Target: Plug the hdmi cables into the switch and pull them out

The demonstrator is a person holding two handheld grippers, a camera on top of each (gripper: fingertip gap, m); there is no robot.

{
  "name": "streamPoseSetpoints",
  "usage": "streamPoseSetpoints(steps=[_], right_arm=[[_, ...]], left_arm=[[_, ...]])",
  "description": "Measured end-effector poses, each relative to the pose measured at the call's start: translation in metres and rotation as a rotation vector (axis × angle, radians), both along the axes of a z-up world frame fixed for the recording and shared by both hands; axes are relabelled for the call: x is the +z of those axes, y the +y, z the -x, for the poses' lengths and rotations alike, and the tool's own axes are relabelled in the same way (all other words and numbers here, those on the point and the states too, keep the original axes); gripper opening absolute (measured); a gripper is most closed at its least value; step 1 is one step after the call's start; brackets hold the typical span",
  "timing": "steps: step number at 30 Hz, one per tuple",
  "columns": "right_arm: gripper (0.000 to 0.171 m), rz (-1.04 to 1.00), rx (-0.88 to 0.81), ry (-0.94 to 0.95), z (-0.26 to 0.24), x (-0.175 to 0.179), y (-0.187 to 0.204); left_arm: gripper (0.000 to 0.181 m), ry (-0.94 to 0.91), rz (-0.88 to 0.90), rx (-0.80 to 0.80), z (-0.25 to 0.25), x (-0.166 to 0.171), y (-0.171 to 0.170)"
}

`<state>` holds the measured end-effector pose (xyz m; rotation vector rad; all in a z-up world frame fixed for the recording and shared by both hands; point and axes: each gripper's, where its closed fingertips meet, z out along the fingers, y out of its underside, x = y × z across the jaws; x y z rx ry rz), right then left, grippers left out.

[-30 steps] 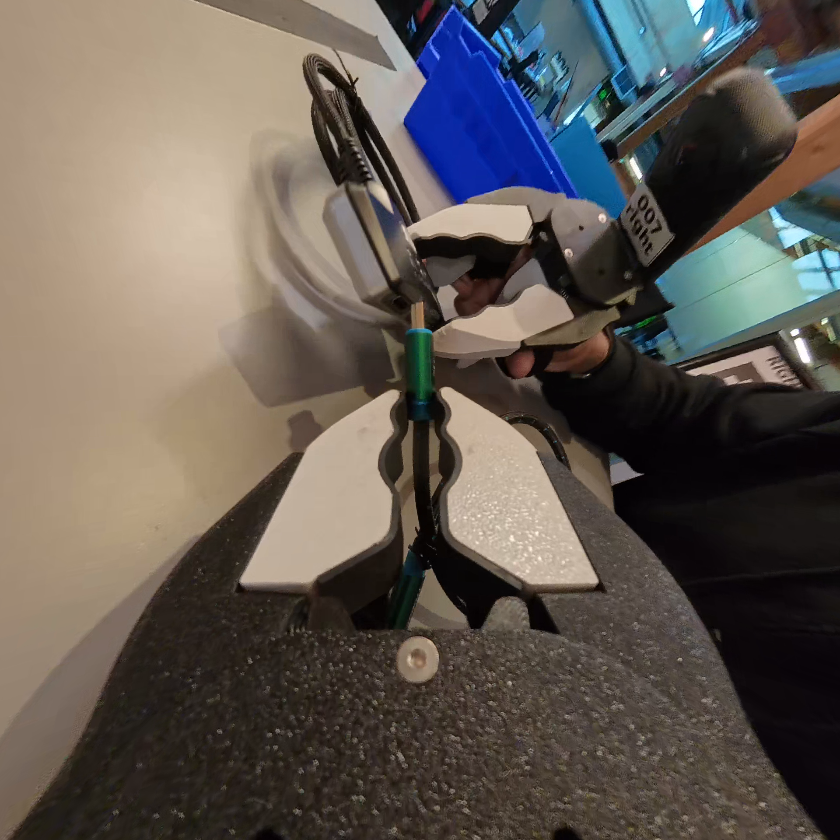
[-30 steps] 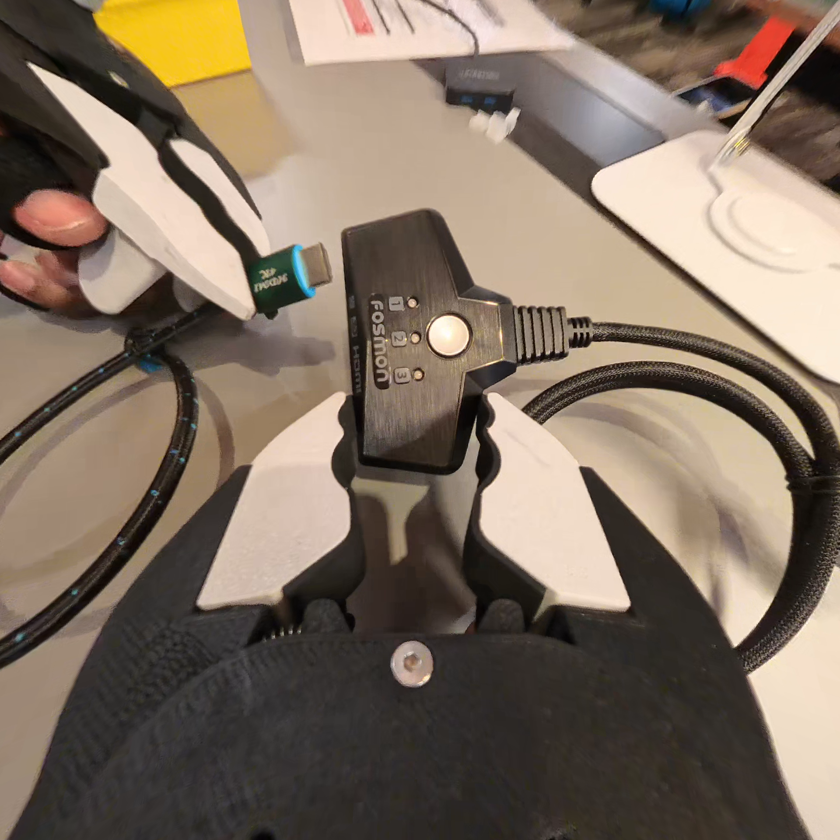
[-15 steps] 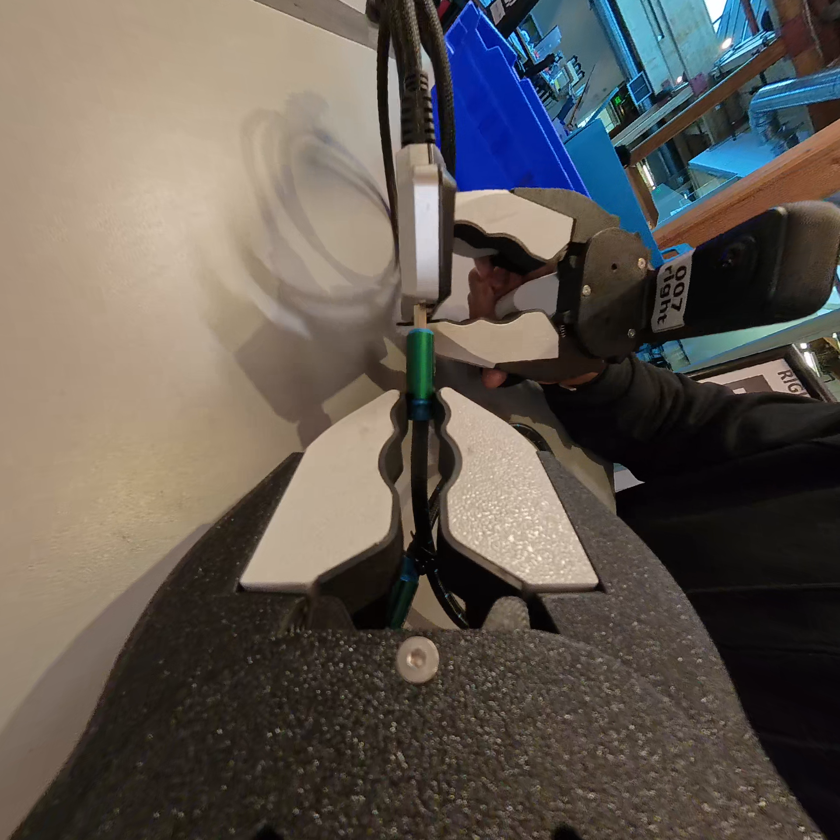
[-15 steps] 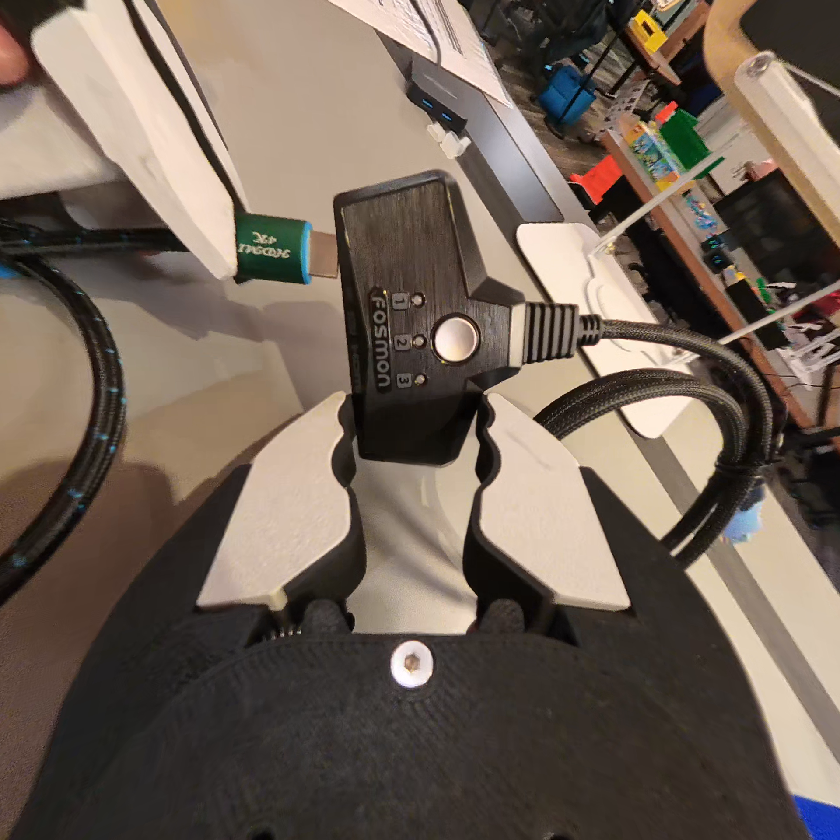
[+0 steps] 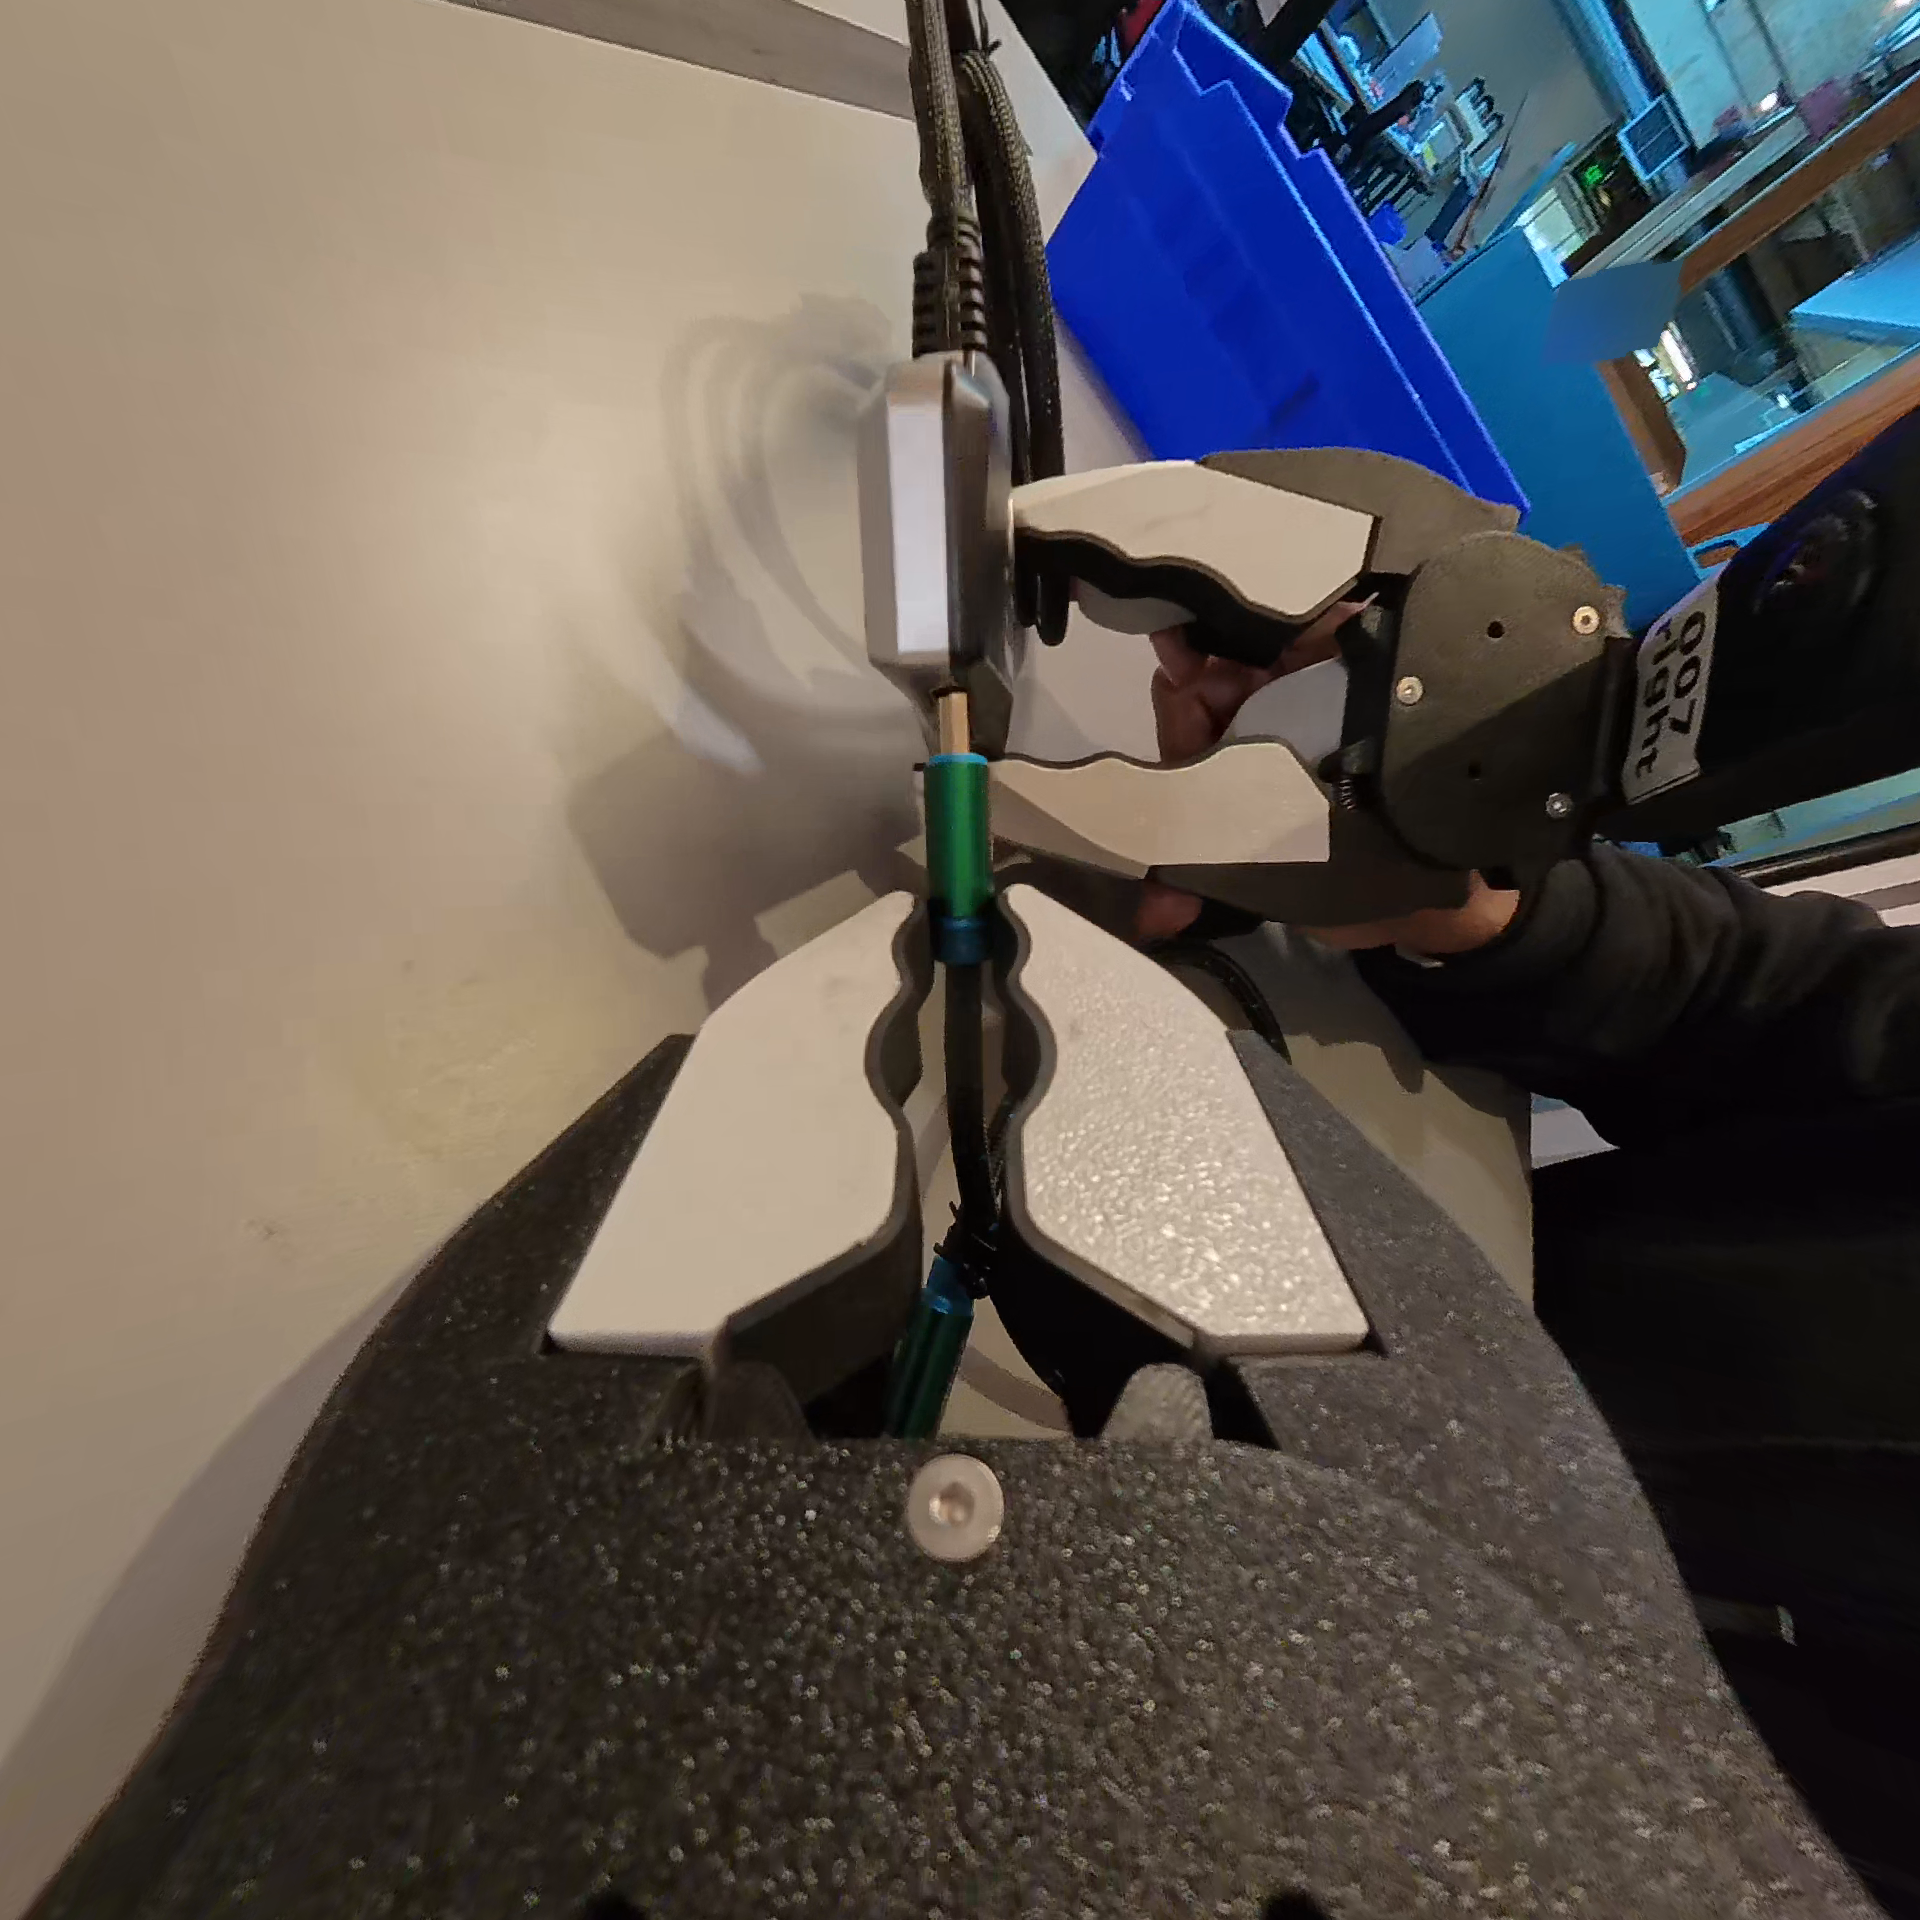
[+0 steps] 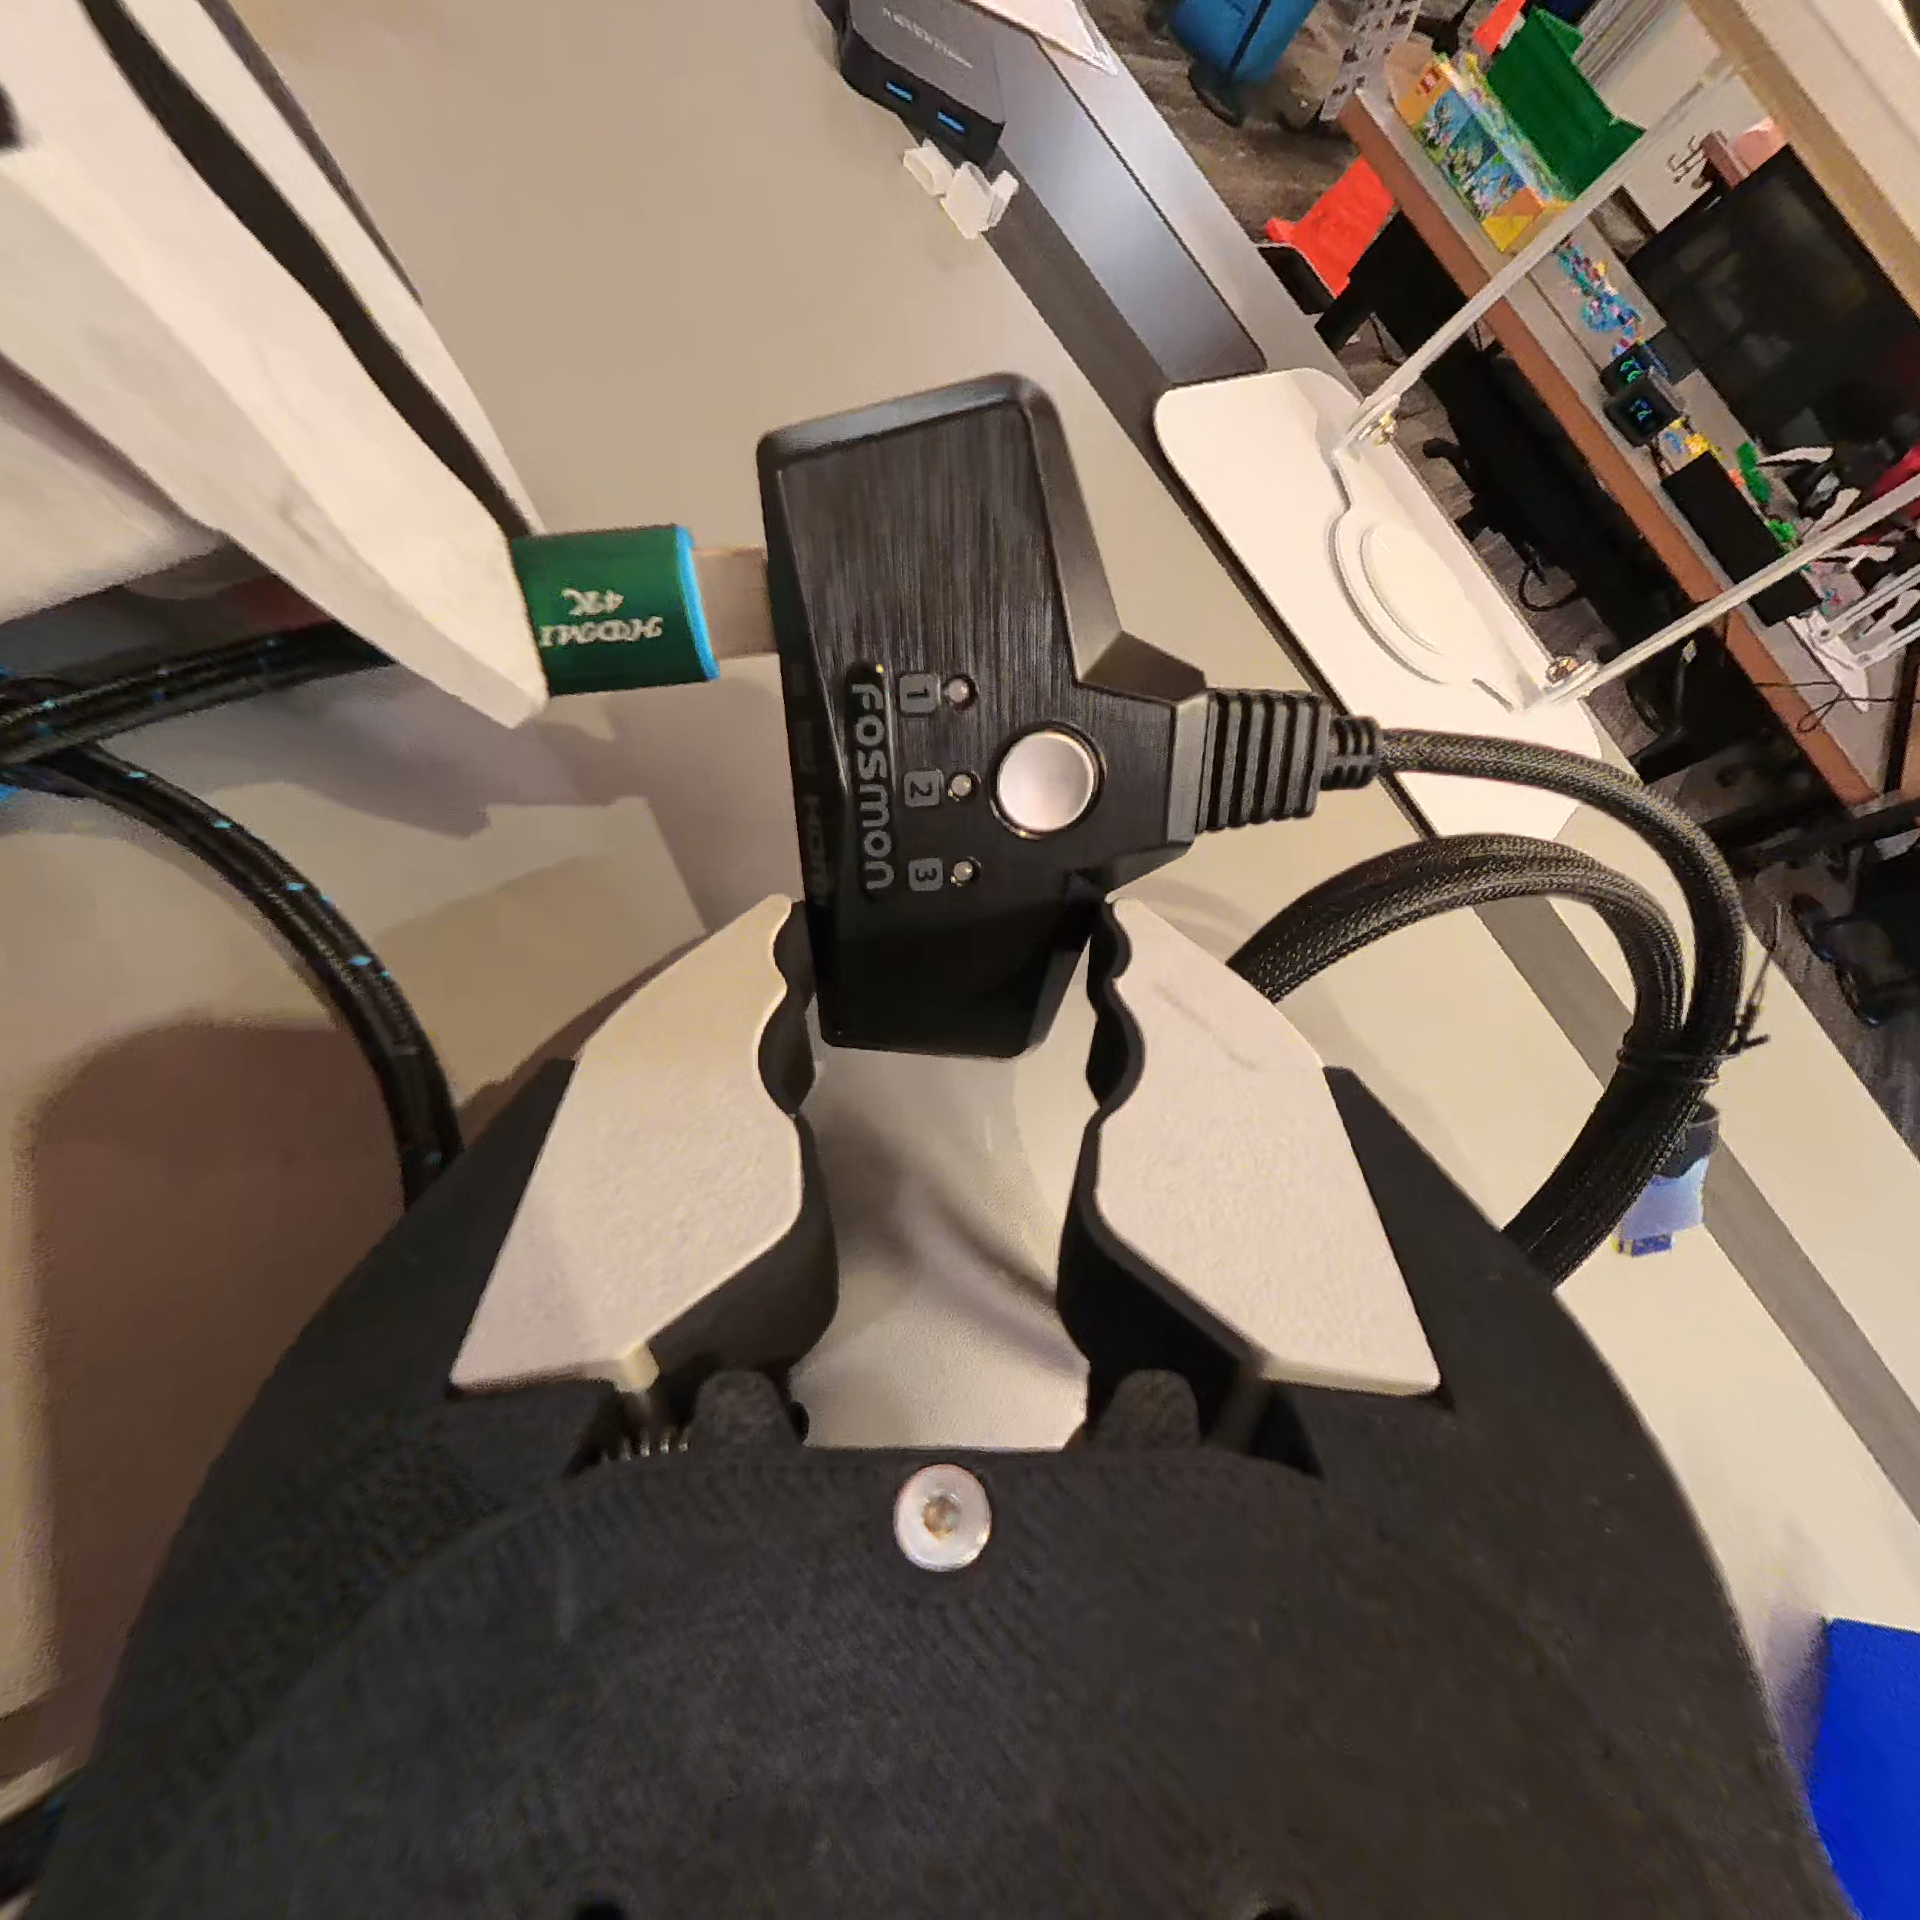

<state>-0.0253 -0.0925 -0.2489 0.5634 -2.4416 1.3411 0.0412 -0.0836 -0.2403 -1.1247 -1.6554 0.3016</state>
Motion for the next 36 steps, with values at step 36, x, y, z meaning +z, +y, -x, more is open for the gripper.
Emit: streamPoseSetpoints(steps=[36], right_arm=[[0.053,-0.037,0.167,0.172,-0.004,0.002,0.003]], left_arm=[[0.01,0.04,-0.035,0.011,-0.001,0.007,-0.002]])
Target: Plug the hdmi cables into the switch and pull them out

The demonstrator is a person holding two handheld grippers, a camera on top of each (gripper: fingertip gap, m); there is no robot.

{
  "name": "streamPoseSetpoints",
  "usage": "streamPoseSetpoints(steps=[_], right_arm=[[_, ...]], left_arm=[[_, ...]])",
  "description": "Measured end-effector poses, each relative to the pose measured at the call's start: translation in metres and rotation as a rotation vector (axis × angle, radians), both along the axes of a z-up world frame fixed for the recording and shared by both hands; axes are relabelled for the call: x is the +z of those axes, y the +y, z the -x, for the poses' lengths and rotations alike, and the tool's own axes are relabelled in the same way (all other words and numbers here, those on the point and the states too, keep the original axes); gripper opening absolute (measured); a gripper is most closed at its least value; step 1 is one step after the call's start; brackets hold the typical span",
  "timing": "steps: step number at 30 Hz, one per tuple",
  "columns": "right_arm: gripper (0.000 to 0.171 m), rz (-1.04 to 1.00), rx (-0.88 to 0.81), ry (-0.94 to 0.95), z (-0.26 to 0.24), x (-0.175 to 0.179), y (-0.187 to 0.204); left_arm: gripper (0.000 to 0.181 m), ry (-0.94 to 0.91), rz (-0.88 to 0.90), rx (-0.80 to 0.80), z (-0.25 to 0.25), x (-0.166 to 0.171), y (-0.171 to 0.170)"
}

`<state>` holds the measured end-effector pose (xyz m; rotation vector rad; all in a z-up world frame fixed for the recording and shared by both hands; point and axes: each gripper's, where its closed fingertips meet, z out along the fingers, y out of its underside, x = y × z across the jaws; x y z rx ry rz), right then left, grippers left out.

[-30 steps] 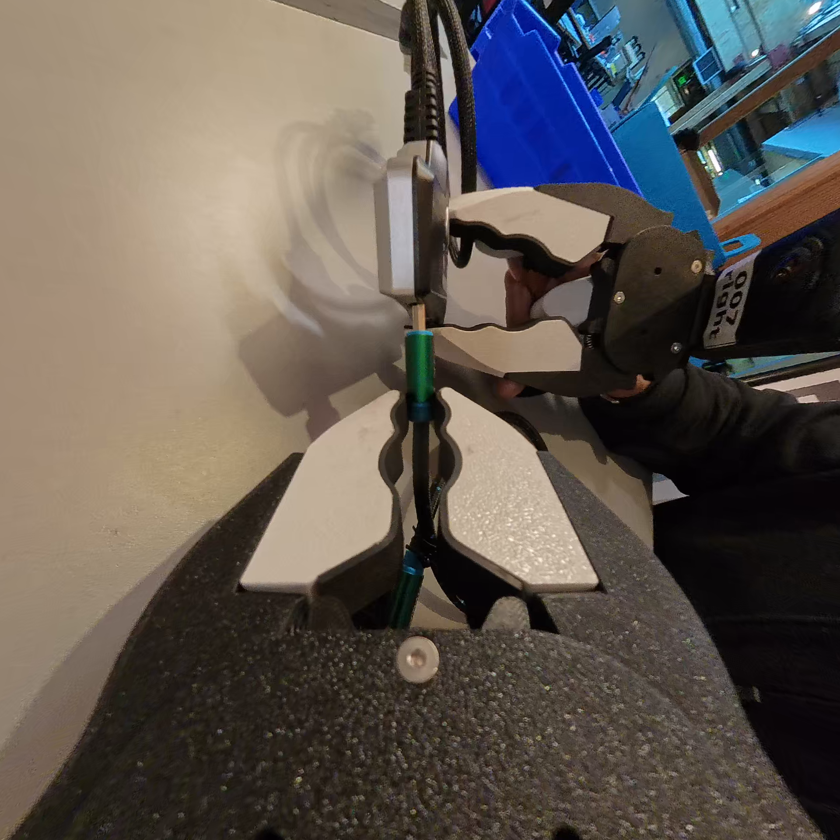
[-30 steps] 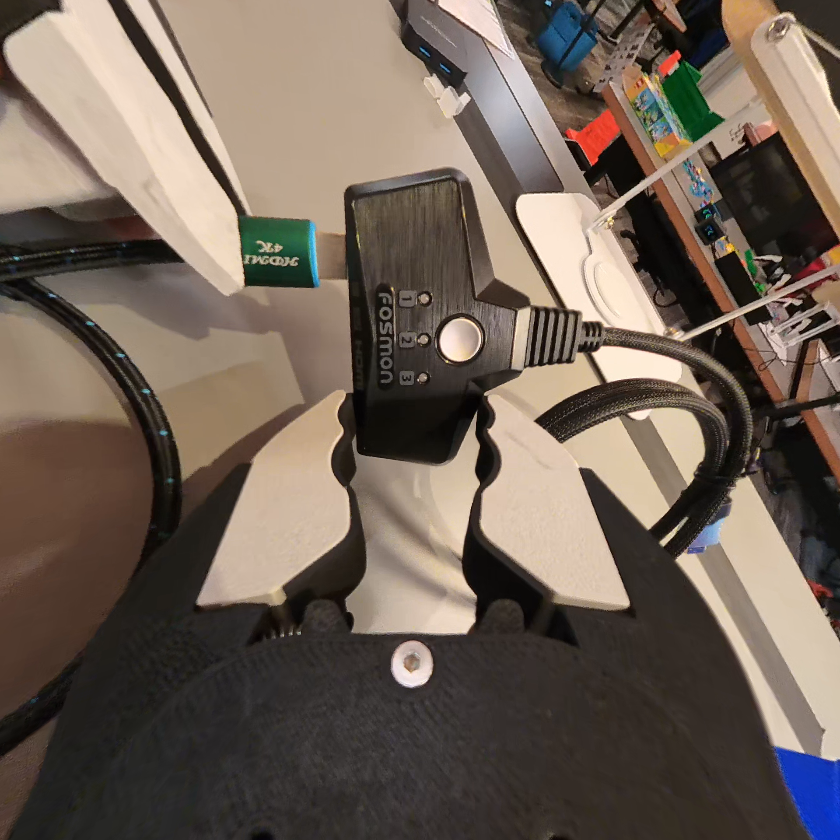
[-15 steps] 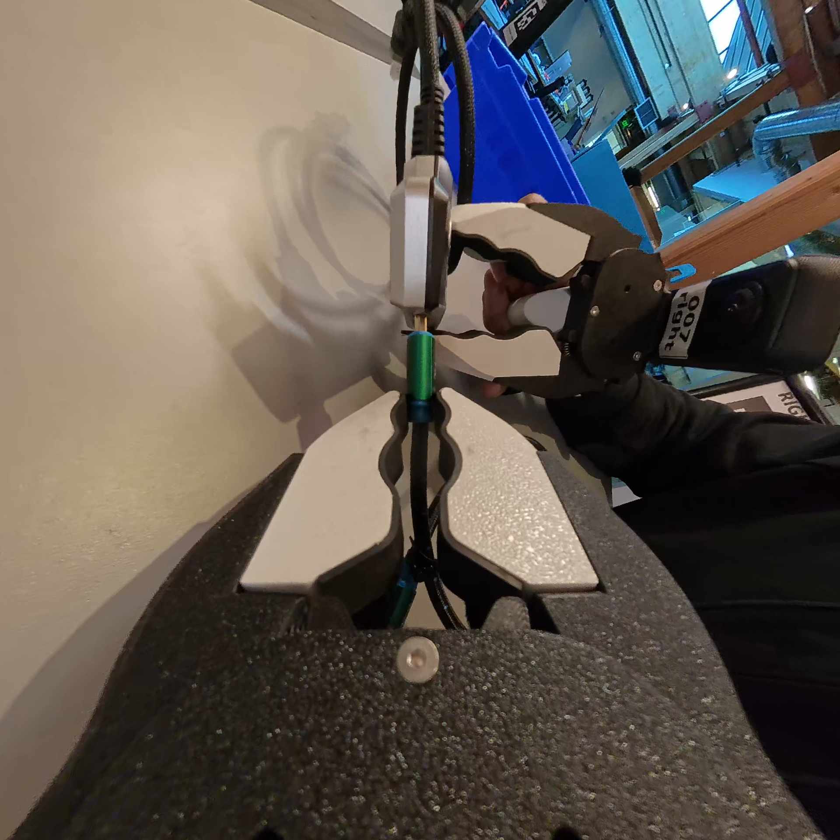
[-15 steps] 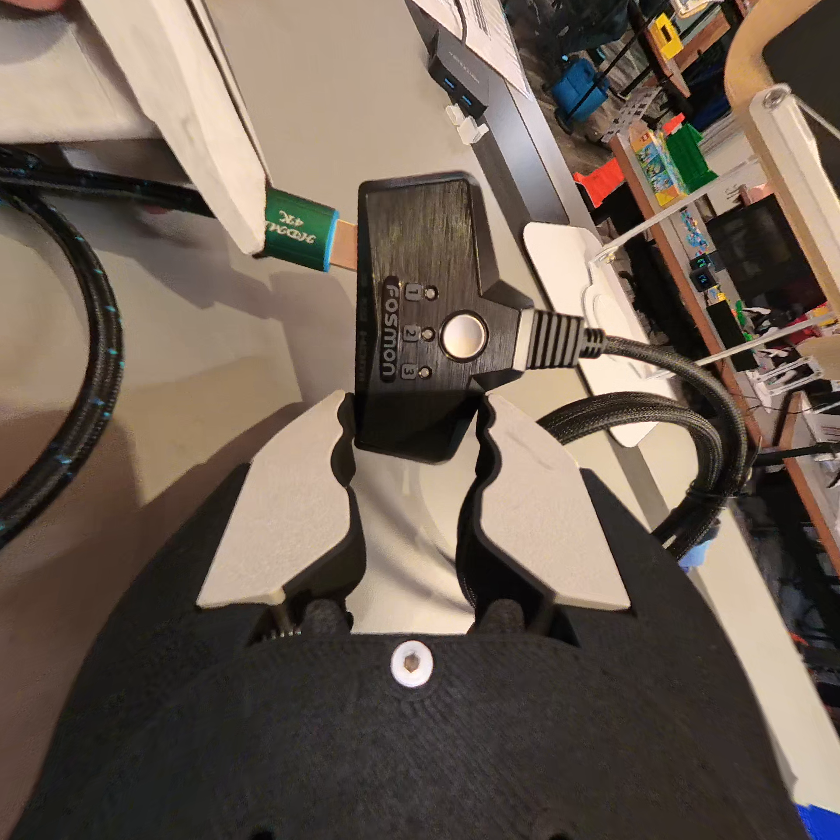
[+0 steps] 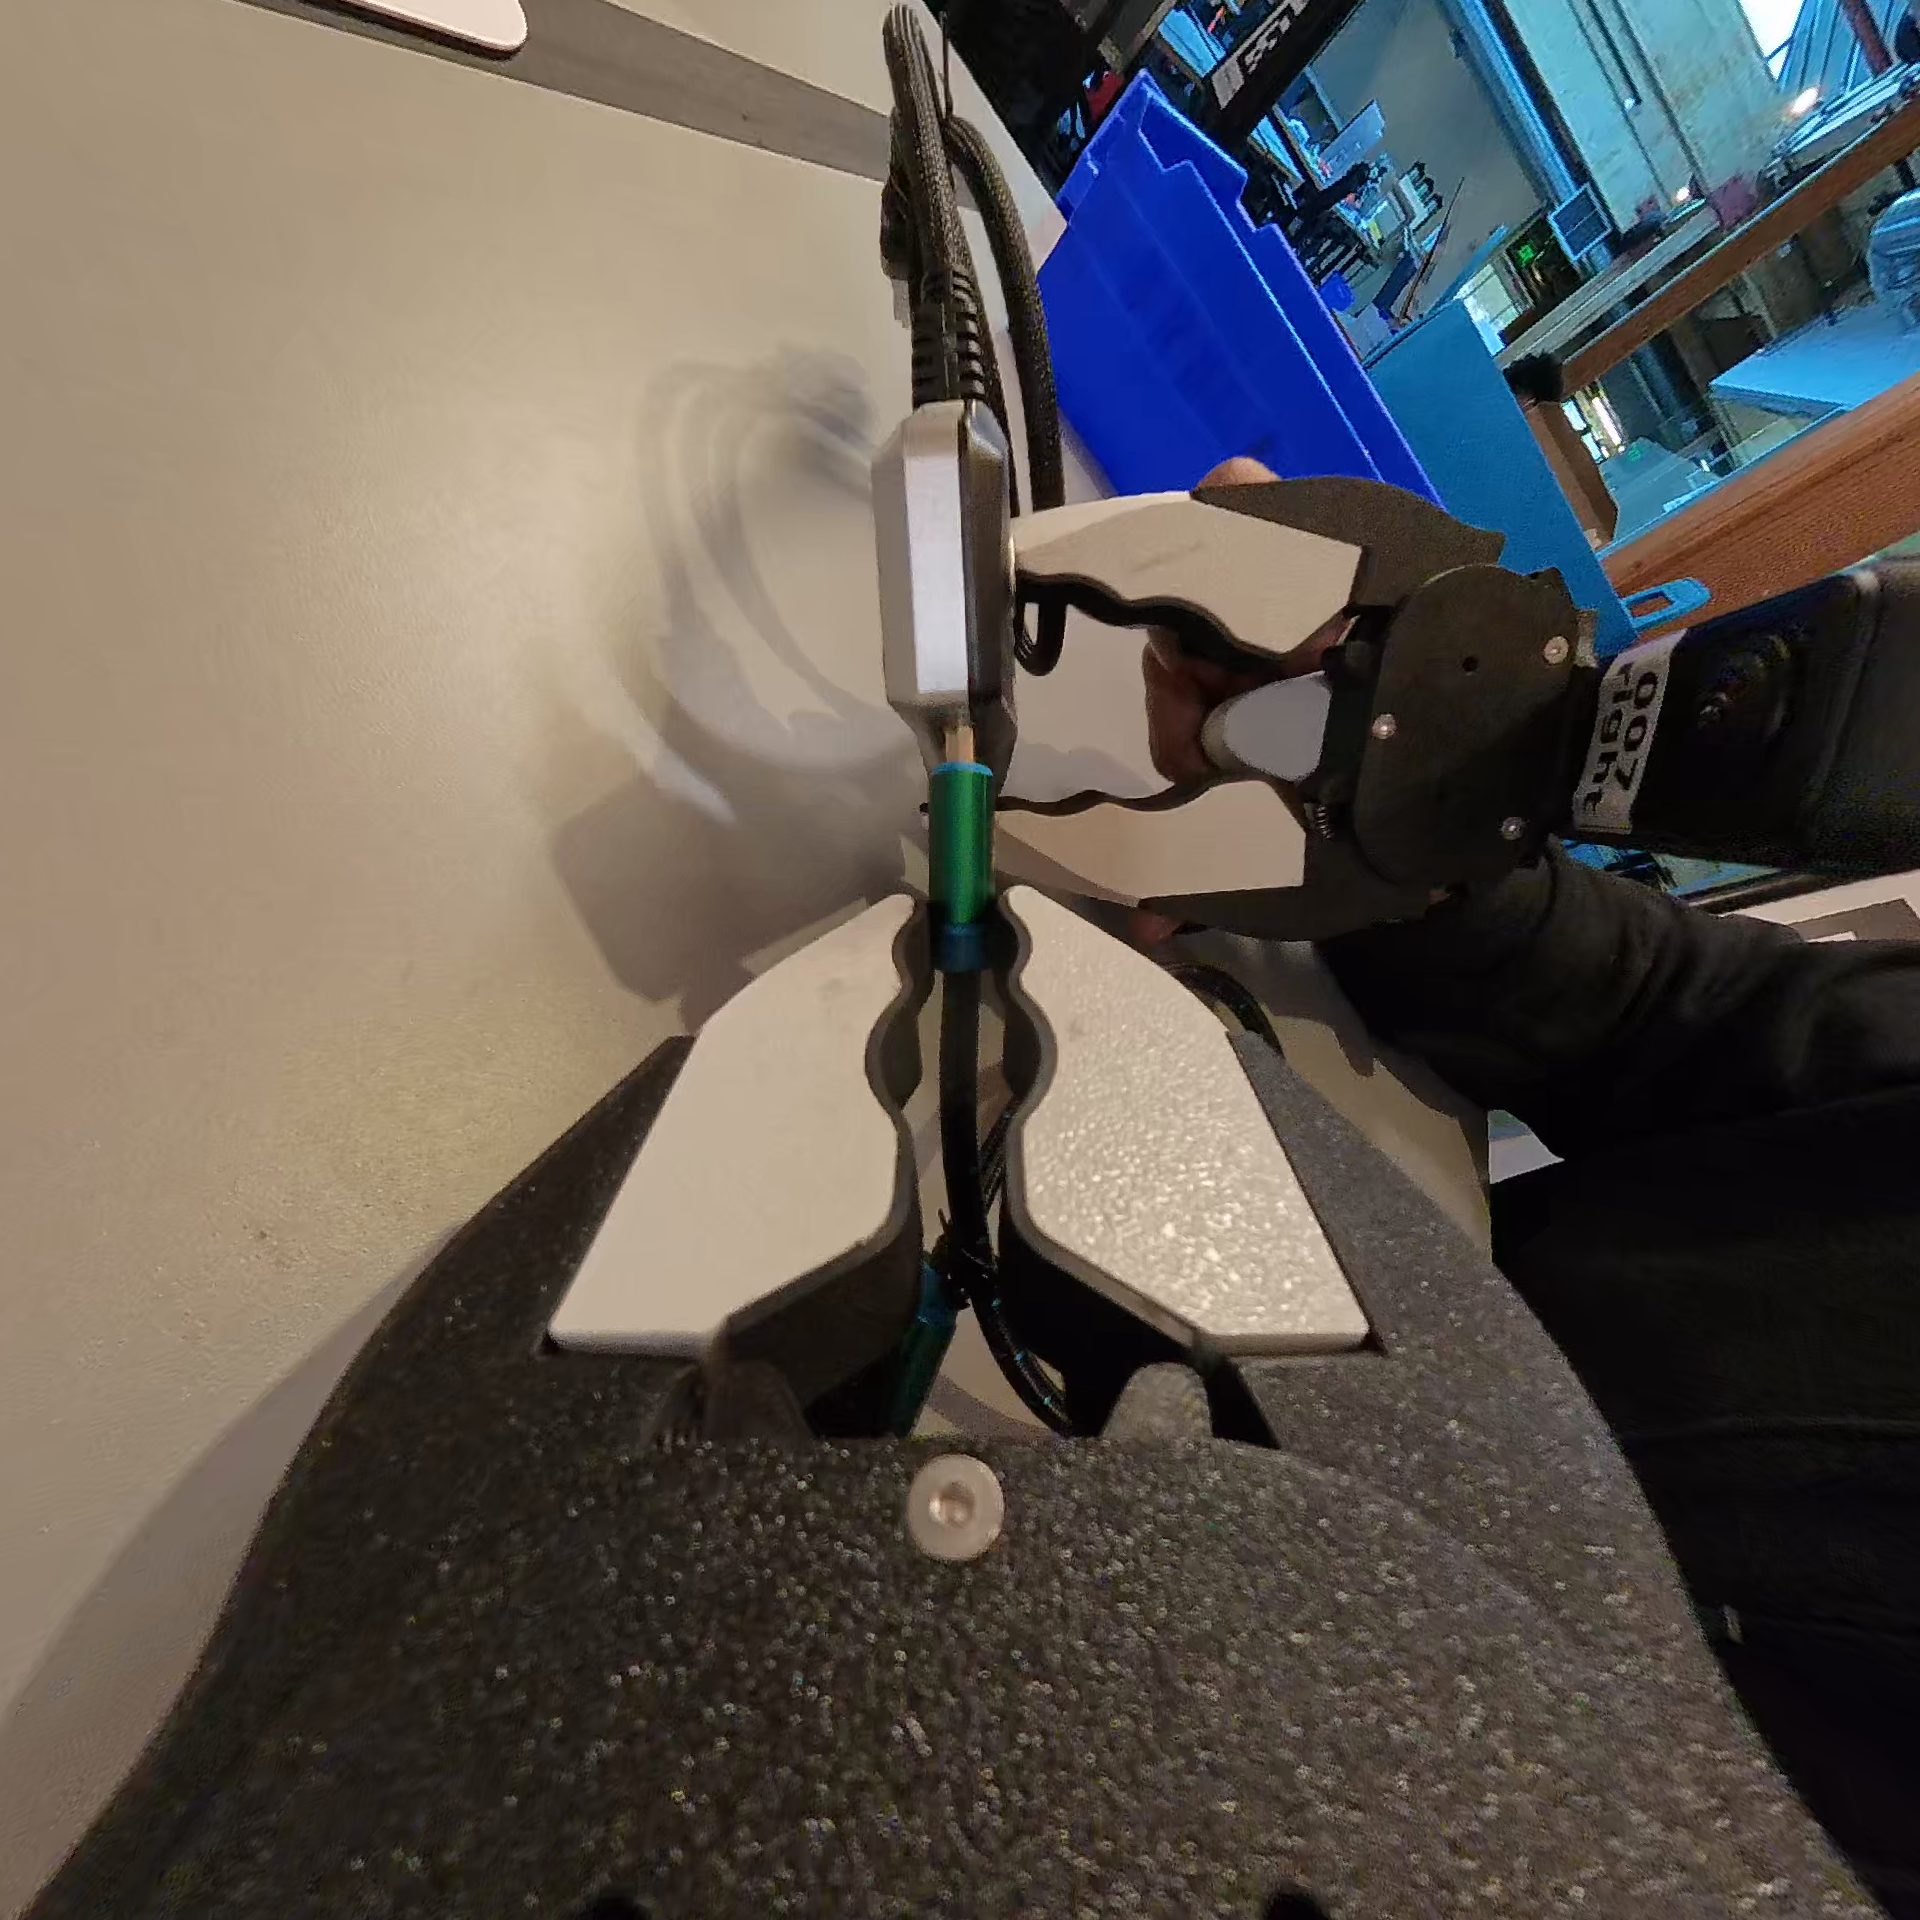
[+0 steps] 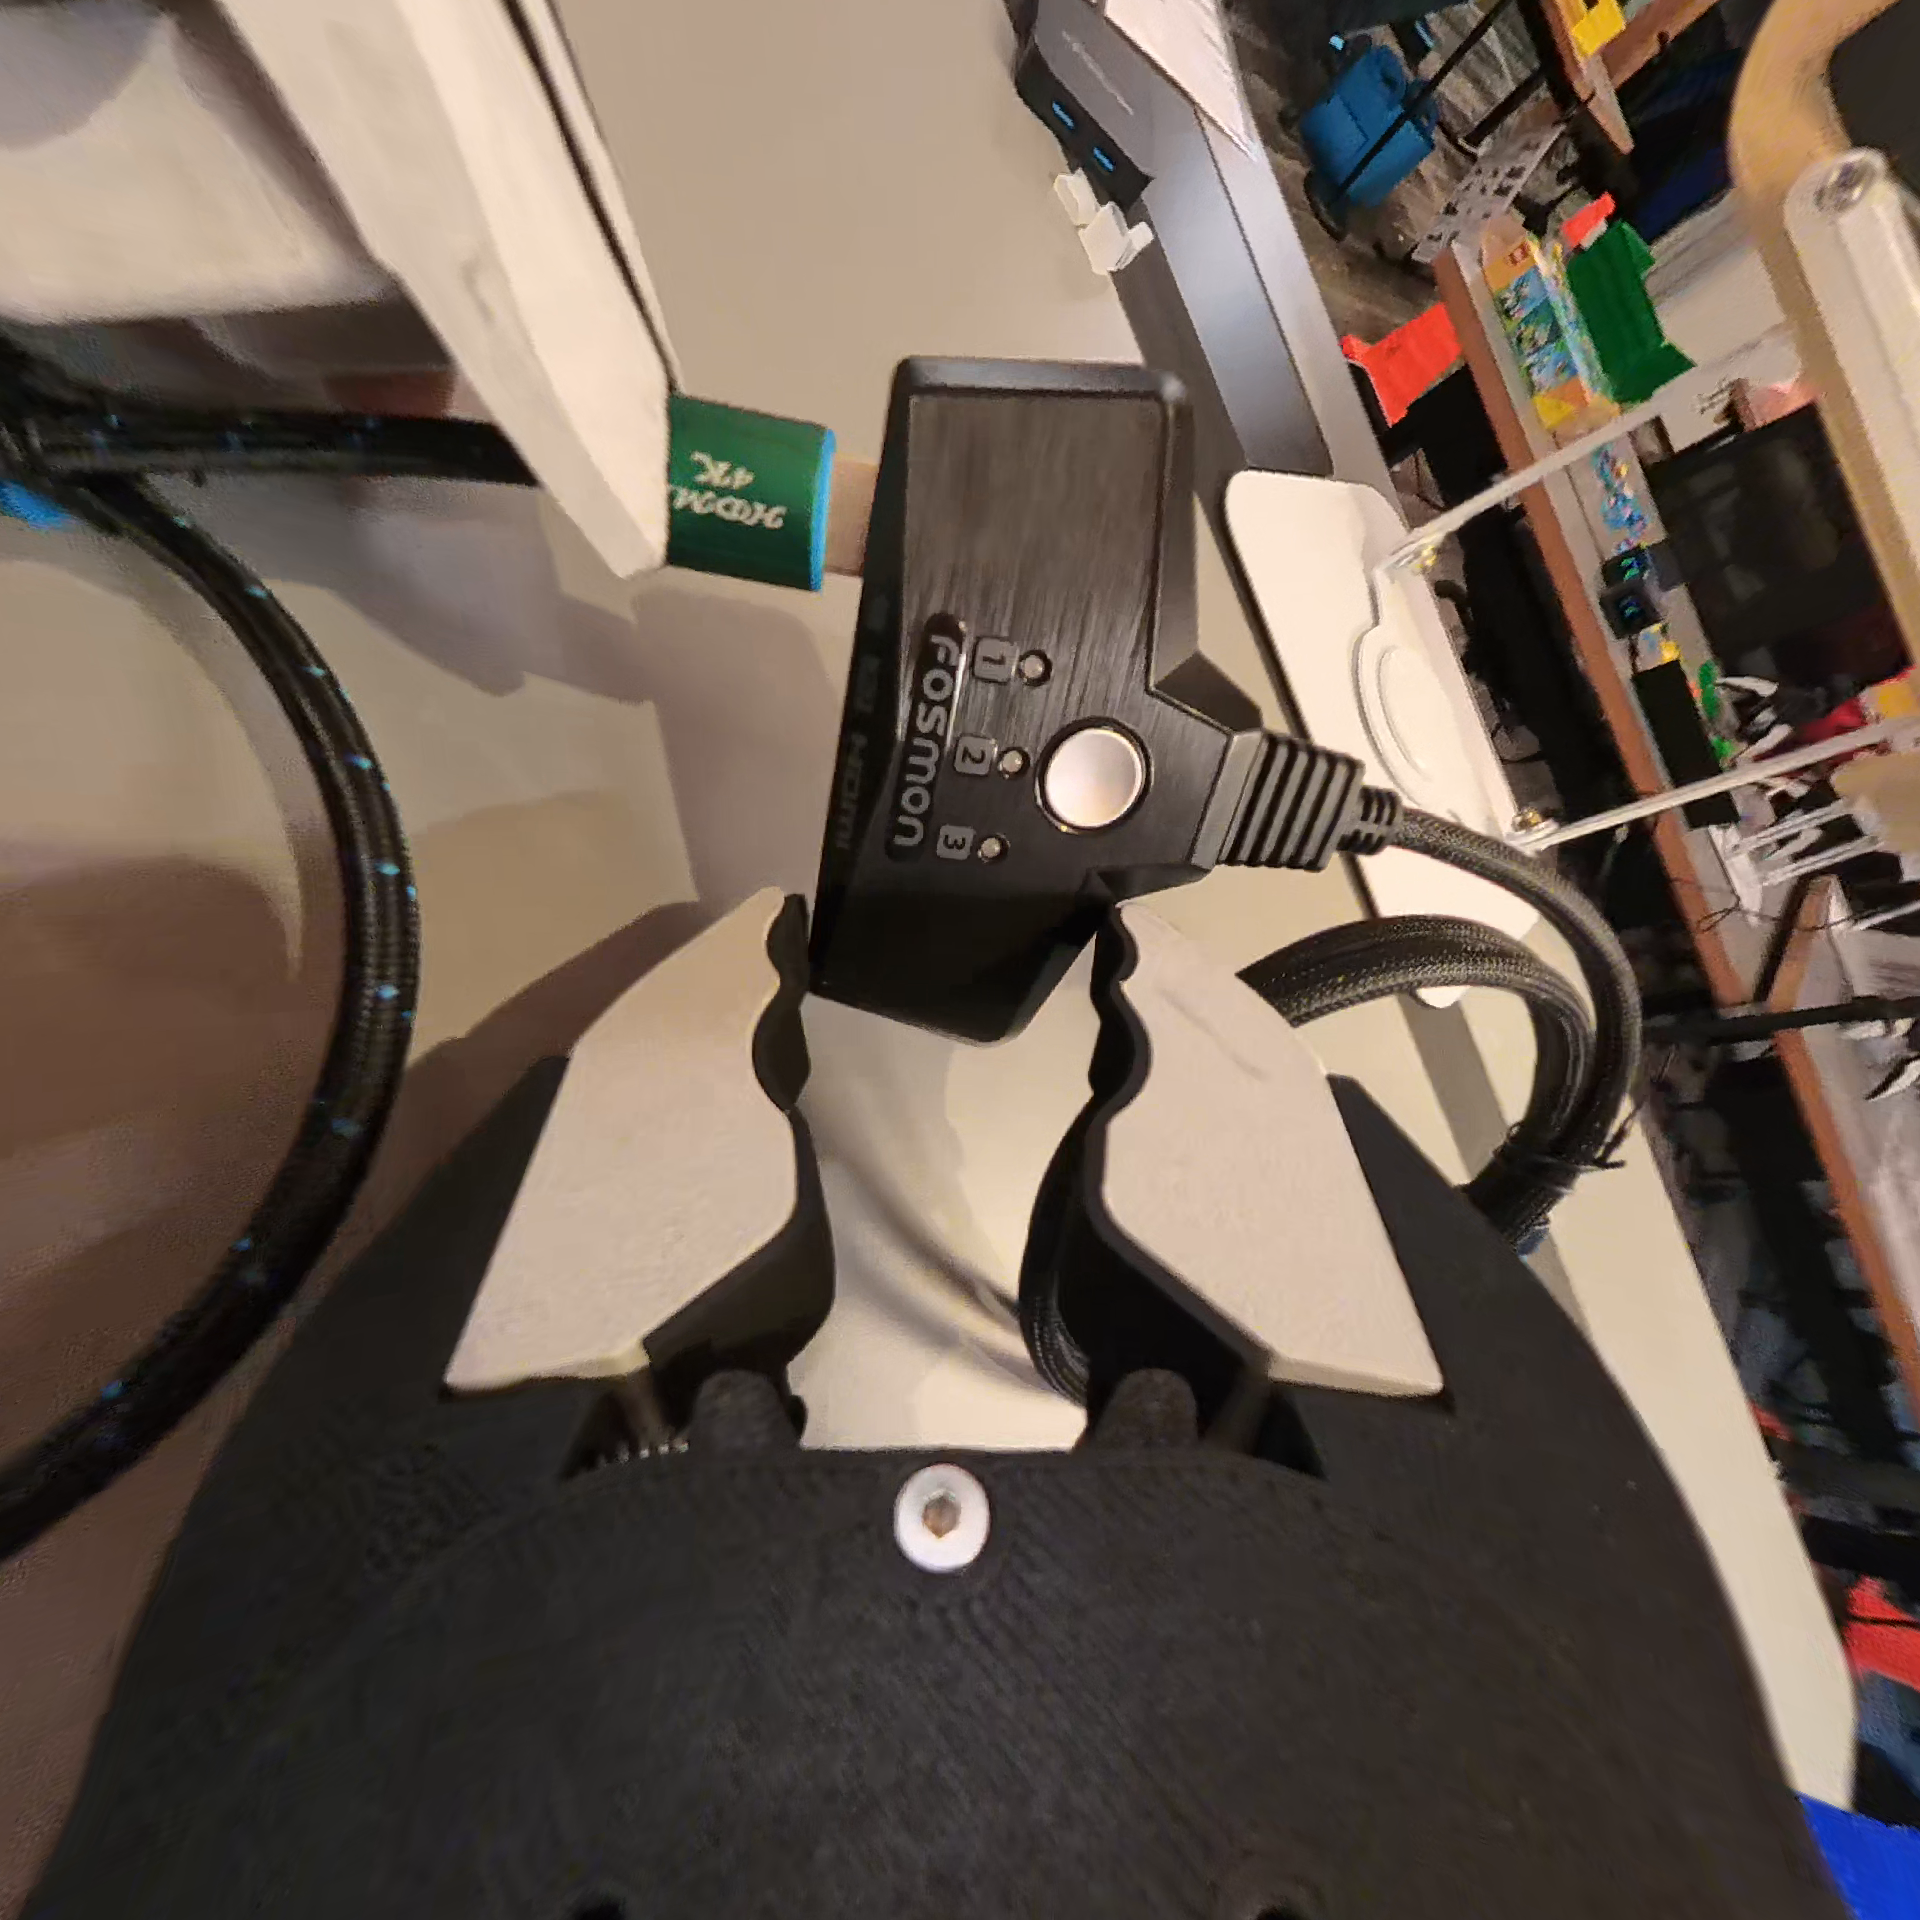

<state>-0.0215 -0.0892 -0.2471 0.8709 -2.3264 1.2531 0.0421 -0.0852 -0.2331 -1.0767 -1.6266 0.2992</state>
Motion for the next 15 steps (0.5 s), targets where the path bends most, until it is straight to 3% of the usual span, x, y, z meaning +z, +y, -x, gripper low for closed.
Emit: streamPoseSetpoints(steps=[12,15], right_arm=[[0.055,-0.002,0.157,0.158,-0.003,-0.002,0.008],[0.001,-0.024,0.27,0.273,-0.006,-0.016,0.015]], left_arm=[[0.01,-0.013,0.058,-0.076,-0.004,0.0,0.008],[0.011,0.049,0.072,-0.033,-0.002,0.009,-0.001]])
